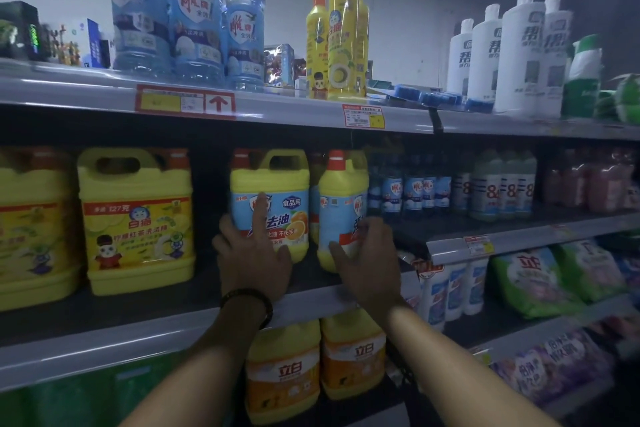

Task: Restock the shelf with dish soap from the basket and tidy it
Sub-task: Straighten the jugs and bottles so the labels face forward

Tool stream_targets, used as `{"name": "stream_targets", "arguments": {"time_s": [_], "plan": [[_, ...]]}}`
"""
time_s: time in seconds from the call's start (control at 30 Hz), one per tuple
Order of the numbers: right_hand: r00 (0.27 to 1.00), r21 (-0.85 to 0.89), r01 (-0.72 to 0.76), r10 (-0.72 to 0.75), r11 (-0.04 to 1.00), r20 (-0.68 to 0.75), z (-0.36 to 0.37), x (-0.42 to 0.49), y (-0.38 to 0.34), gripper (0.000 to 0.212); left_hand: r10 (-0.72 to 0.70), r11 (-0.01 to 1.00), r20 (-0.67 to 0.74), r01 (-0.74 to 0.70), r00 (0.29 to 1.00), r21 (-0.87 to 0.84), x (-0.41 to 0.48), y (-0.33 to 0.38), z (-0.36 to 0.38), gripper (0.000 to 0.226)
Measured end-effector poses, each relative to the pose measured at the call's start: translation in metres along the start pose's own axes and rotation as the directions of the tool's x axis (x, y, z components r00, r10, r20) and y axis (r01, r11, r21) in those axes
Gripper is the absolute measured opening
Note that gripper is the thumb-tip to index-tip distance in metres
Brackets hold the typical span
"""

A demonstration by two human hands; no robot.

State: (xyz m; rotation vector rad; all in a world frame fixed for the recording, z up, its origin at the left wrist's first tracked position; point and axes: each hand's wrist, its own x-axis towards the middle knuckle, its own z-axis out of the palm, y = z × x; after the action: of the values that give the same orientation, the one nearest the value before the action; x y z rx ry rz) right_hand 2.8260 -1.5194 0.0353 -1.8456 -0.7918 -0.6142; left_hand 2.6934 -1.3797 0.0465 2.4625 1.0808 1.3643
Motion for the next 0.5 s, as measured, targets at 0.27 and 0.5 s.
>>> {"name": "stream_targets", "arguments": {"time_s": [0.27, 0.5], "plan": [[0.980, -0.100, -0.179, 0.186, 0.979, 0.068, 0.018, 0.024, -0.011, 0.131, 0.013, 1.000, 0.033, -0.013, 0.999, -0.010, -0.002, 0.002, 0.001, 0.108], [0.982, -0.102, -0.187, 0.182, 0.977, -0.060, 0.037, 0.022, -0.010, 0.117, 0.035, 0.993, 0.061, -0.028, 0.998, -0.110, -0.006, 0.000, 0.001, 0.105]]}}
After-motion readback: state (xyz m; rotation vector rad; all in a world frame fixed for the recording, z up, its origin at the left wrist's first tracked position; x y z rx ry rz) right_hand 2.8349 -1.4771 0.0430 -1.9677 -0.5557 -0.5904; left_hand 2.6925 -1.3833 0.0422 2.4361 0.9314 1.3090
